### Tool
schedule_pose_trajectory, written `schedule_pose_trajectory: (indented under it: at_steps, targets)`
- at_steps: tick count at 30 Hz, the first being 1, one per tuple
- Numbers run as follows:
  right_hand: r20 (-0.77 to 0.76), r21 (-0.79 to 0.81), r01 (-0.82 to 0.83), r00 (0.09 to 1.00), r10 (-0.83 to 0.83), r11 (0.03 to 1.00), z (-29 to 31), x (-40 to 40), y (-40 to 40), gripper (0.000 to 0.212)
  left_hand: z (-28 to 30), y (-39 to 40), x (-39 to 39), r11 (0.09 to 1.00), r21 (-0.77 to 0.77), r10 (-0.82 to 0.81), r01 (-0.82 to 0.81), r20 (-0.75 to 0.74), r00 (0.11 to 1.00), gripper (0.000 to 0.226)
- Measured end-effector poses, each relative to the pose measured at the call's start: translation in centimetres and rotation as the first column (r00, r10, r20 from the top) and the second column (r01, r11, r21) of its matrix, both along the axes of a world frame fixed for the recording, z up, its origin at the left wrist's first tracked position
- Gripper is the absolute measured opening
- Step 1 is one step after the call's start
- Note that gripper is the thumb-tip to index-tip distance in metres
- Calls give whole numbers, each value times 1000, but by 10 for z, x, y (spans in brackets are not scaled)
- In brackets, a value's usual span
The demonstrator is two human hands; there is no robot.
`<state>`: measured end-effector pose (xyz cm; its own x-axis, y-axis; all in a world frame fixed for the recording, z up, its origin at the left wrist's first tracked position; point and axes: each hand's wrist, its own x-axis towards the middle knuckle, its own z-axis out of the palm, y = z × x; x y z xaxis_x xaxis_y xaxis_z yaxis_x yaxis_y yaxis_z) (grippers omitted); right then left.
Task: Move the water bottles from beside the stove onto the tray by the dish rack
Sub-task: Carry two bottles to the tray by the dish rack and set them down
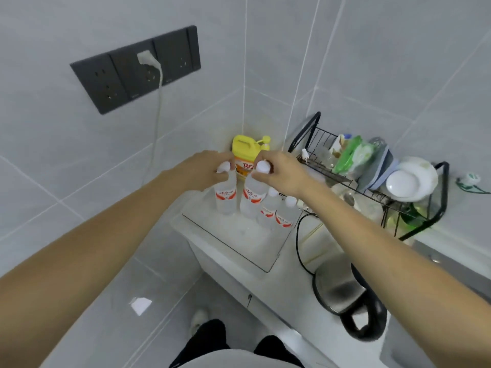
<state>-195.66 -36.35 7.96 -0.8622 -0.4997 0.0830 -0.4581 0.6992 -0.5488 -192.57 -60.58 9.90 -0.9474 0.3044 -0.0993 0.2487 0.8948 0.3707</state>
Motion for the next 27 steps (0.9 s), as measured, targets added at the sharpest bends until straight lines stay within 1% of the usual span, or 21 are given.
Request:
schedule_pose_trajectory:
  at_steps: [3,5,7,10,12,15,20,23,27]
  targets:
    - [-4,75,9,1000,-9,997,-19,-22,-16,16,-31,-8,-36,992,-62,-112,114,32,993,21]
    - [11,111,42,999,-44,993,-34,-33,-26,21,-55,-15,-52,979,-90,-177,183,69,982,24]
    - [38,144,83,995,-90,986,-50,-43,-34,25,-76,-22,-69,974,-97,-194,204,106,975,24]
    - [94,195,147,981,-167,970,-66,-55,-42,26,-98,-28,-94,975,-62,-202,213,151,968,21]
    - [108,212,181,972,-207,960,-75,-60,-44,27,-108,-27,-107,968,-86,-216,234,181,960,20]
    - [114,260,194,967,-229,946,-86,-64,-46,27,-124,-25,-122,956,-103,-254,274,175,951,21]
    - [121,322,227,953,-277,919,-103,-65,-48,27,-133,-15,-143,933,-64,-341,353,150,928,15]
    - [130,338,247,943,-305,908,-111,-64,-45,29,-130,-2,-148,913,-65,-391,404,147,908,24]
    - [141,339,255,938,-317,905,-112,-68,-42,31,-131,6,-152,886,-57,-447,460,160,880,17]
